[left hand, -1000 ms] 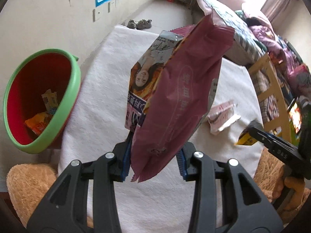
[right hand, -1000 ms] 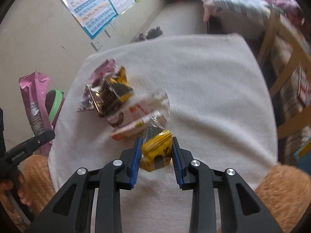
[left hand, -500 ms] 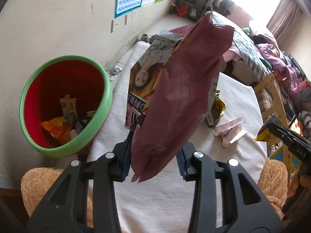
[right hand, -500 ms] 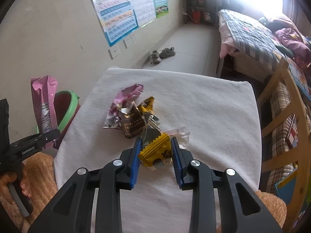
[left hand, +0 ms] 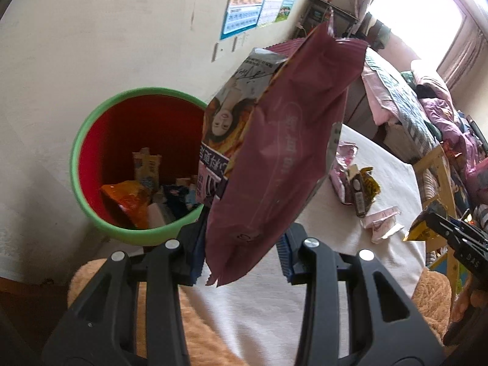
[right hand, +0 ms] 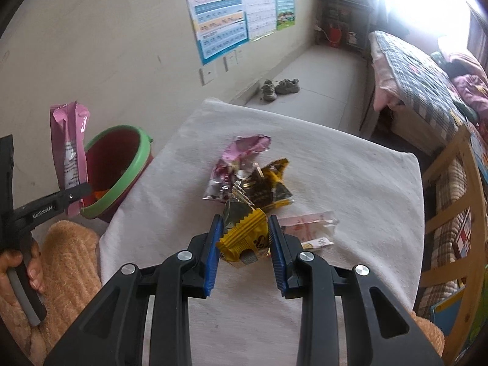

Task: Collect trash
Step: 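Carry both bags over the red bucket and open both grippers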

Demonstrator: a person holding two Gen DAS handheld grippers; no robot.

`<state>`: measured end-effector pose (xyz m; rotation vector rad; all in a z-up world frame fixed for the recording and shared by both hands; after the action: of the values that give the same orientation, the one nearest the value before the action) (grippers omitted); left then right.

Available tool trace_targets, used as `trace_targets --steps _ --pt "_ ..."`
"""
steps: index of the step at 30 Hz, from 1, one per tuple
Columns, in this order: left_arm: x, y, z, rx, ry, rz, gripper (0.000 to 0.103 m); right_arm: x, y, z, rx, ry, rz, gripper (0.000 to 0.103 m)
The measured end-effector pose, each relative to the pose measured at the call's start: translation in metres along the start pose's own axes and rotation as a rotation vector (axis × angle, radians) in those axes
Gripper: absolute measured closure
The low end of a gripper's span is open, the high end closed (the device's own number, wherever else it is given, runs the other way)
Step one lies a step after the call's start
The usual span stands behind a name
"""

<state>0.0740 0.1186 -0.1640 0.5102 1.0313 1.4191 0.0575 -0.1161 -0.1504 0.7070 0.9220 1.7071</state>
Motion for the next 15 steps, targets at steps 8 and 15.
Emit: trace_targets --steps 8,15 --pt "0.031 0.01 0.002 -0.024 0.058 0.027 0.065 0.044 -0.015 0.011 0.017 0.113 0.028 0.074" --pt "0.063 0.018 0.005 -0.037 0.105 0.056 0.065 0.081 -0.026 0.027 0.011 0.198 0.048 0.074"
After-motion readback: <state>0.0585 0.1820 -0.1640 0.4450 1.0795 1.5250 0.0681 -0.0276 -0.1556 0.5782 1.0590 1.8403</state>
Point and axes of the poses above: each gripper's, at about its wrist camera, not at the fingertips, and y roughly against the way its jaws point, x to its left, z to its top, the point moved 9 cm from there along -y, roughly the way its jaws point, and after that the axes turned 6 degrees about y, right-handed, at the moved point
